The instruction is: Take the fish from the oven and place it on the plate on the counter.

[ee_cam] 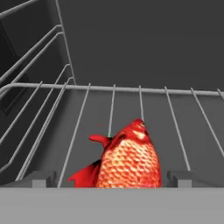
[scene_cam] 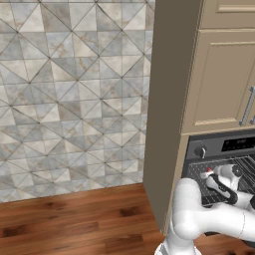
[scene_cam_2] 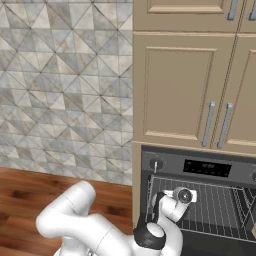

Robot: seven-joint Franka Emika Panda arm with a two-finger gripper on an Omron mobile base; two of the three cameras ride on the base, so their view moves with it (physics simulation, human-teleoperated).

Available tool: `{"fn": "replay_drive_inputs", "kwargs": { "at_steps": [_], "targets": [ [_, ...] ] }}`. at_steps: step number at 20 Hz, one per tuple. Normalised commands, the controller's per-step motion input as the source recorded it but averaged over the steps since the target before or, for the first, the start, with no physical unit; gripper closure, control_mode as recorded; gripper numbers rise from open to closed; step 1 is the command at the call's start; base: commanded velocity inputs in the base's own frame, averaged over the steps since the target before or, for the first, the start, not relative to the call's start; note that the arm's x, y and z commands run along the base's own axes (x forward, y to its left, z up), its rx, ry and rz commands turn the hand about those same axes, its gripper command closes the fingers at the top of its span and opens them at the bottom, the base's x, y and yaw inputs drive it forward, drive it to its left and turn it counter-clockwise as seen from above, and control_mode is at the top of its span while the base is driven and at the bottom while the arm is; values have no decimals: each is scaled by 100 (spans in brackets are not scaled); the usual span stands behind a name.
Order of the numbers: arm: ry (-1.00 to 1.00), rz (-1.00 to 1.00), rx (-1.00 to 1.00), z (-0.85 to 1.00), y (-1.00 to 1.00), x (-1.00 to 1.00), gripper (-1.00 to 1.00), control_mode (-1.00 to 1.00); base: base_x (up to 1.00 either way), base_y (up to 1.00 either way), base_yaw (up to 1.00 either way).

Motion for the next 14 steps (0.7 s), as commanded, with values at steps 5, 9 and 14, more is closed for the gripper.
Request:
{"fn": "replay_drive_inputs", "kwargs": {
  "at_steps": [5, 9, 14],
  "targets": [
    [-1, -7, 14, -43, -8, -27, 100, -100, 0, 0, 0],
    [-1, -6, 10, -28, -5, -17, 100, -100, 0, 0, 0],
    [0, -4, 5, -19, -17, -12, 100, -100, 0, 0, 0]
  ]
}}
